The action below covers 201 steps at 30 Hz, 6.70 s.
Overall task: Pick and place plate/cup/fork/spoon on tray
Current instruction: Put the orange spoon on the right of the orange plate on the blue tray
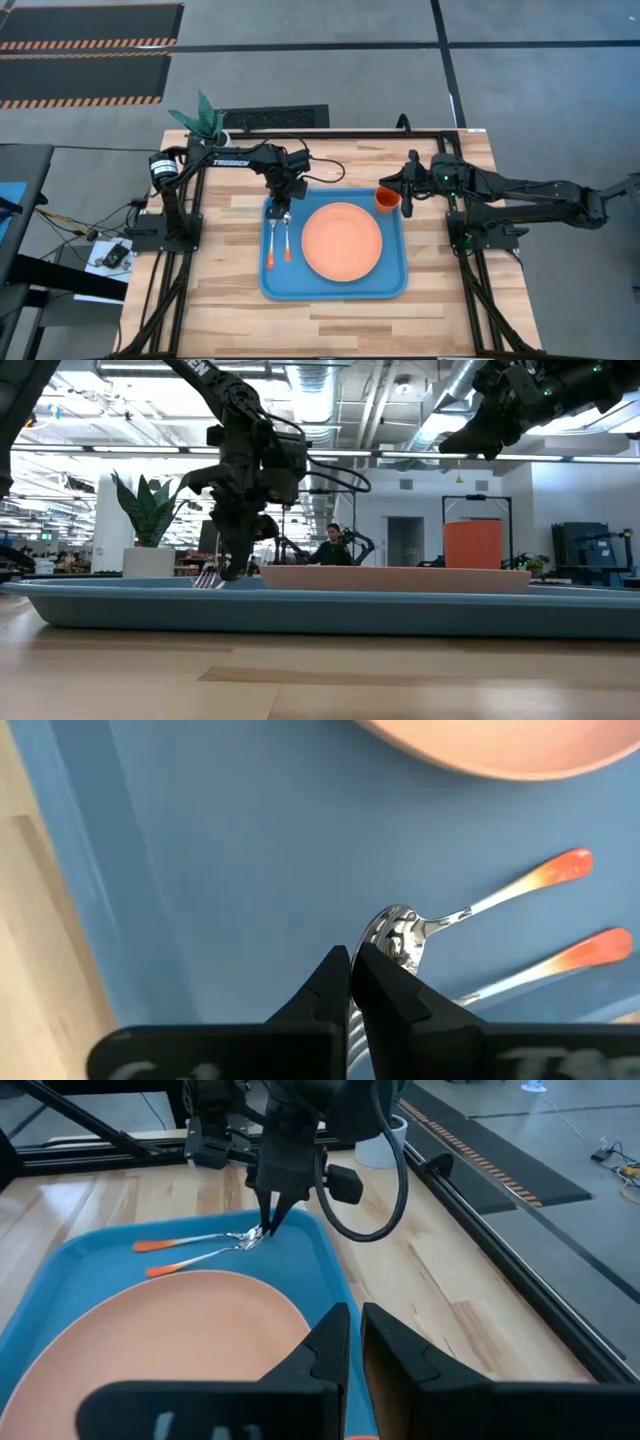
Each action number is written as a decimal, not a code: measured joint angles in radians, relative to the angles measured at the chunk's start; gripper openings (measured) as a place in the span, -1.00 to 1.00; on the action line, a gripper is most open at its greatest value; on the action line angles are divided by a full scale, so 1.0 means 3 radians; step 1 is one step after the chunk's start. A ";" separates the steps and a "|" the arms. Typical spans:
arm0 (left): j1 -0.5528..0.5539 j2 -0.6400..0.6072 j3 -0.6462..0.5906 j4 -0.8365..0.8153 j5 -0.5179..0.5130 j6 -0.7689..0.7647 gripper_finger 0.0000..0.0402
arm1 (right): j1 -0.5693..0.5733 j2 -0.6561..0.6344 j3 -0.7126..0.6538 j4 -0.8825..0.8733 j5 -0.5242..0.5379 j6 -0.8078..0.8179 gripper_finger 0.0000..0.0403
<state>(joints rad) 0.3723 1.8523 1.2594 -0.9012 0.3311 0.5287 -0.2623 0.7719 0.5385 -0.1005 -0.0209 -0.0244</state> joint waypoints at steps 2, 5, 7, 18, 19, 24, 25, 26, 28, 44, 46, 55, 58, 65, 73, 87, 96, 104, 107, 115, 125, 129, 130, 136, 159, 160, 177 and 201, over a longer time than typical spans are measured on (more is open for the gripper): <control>-0.0001 0.0000 0.0000 0.0031 -0.0014 -0.0001 -1.00 | 0.0000 0.0000 0.0000 0.0000 -0.0001 -0.0002 -0.73; -0.0003 0.0000 0.0000 0.0098 -0.0015 0.0002 -1.00 | 0.0000 0.0000 0.0000 0.0001 -0.0001 -0.0008 -0.73; -0.0003 0.0000 0.0000 0.0099 -0.0022 0.0031 -1.00 | 0.0000 0.0000 0.0000 0.0001 -0.0001 -0.0008 -0.73; -0.0048 0.0064 -0.0006 0.0089 -0.0112 0.0227 -1.00 | 0.0000 0.0000 0.0000 0.0015 -0.0002 -0.0008 -0.73; -0.0054 0.0086 -0.0005 0.0091 -0.0132 0.0255 -1.00 | 0.0000 0.0000 0.0000 0.0016 -0.0002 -0.0008 -0.73; -0.0048 0.0112 -0.0002 0.0154 -0.0220 0.0379 -1.00 | 0.0003 0.0000 0.0002 0.0030 -0.0007 -0.0007 -0.73; -0.0048 0.0112 -0.0001 0.0155 -0.0222 0.0415 -1.00 | 0.0003 0.0000 0.0003 0.0029 -0.0009 -0.0008 -0.73; -0.0044 0.0112 -0.0001 0.0146 -0.0232 0.0440 -1.00 | 0.0003 0.0000 0.0001 0.0031 -0.0009 -0.0007 -0.73; -0.0043 0.0112 -0.0001 0.0149 -0.0252 0.0460 -1.00 | 0.0003 0.0000 0.0003 0.0031 -0.0009 -0.0007 -0.73; -0.0130 0.0112 -0.0019 0.0222 -0.0479 0.1053 -0.99 | 0.0003 0.0000 0.0003 0.0034 -0.0012 -0.0007 -0.73; -0.0130 0.0112 -0.0019 0.0221 -0.0460 0.1050 -0.99 | 0.0003 0.0000 0.0003 0.0033 -0.0012 -0.0006 -0.73; -0.0168 0.0102 -0.0019 0.0216 -0.0570 0.1143 -0.99 | 0.0003 0.0000 0.0002 0.0020 -0.0016 -0.0006 -0.73; -0.0168 0.0102 -0.0019 0.0211 -0.0506 0.1080 -0.99 | 0.0003 0.0000 0.0002 0.0014 -0.0016 -0.0004 -0.73; -0.0130 0.0102 -0.0019 0.0207 -0.0373 0.0464 -1.00 | 0.0003 0.0000 0.0001 0.0014 -0.0016 -0.0004 -0.73; -0.0194 0.0091 -0.0085 0.0152 -0.0457 0.0230 -1.00 | 0.0003 0.0000 0.0003 0.0013 -0.0016 -0.0004 -0.73; -0.0279 -0.0507 -0.0635 0.0628 -0.0730 0.0469 -1.00 | 0.0003 0.0000 0.0001 0.0038 -0.0016 -0.0006 -0.73; -0.0347 -0.0552 -0.0635 0.0696 -0.0695 0.1364 -1.00 | 0.0004 0.0000 0.0001 0.0092 -0.0015 -0.0001 -0.73; -0.0418 -0.0552 -0.0635 0.0628 -0.0630 0.1412 -1.00 | 0.0004 0.0000 0.0001 0.0092 -0.0015 0.0030 -0.73; -0.0420 -0.0552 -0.0635 0.0564 -0.0620 0.1328 -0.98 | 0.0004 0.0000 0.0001 0.0092 -0.0016 0.0047 -0.73; -0.0425 -0.0552 -0.0765 0.0735 -0.0618 0.1178 -0.96 | 0.0004 0.0000 0.0001 0.0091 -0.0016 0.0055 -0.73; -0.0500 -0.0561 -0.0704 0.0887 -0.0522 0.0752 -0.96 | 0.0004 0.0000 0.0001 0.0089 -0.0016 0.0055 -0.73; -0.0748 -0.0584 -0.0752 0.0910 -0.0352 0.0284 -0.99 | 0.0004 0.0000 0.0001 0.0080 -0.0017 0.0054 -0.73; -0.0816 -0.0584 -0.0798 0.0892 -0.0361 0.0186 -0.99 | 0.0004 0.0000 0.0001 0.0077 -0.0020 0.0054 -0.73; -0.1076 -0.0573 -0.1161 0.1088 -0.0828 -0.0458 -1.00 | 0.0004 0.0001 0.0000 0.0025 -0.0023 0.0053 -0.73; -0.0888 -0.0603 -0.1174 0.1387 -0.1422 -0.1570 -1.00 | 0.0165 0.0001 0.0000 0.0027 -0.0016 0.0053 -0.73; -0.0868 -0.0601 -0.1174 0.1399 -0.1454 -0.1597 -1.00 | 0.0179 0.0001 0.0000 0.0027 -0.0015 0.0053 -0.73; -0.0637 -0.0603 -0.1174 0.1680 -0.1547 -0.1457 -1.00 | 0.0203 0.0001 0.0000 0.0027 -0.0006 0.0054 -0.73; -0.1092 -0.0350 -0.1150 0.2027 -0.0868 -0.1250 -1.00 | 0.0225 0.0000 0.0000 -0.0005 -0.0006 0.0054 -0.73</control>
<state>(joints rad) 0.0447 1.7472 0.9145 -0.2932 0.0707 0.1537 -0.1947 0.7719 0.5384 -0.1019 -0.0227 -0.0082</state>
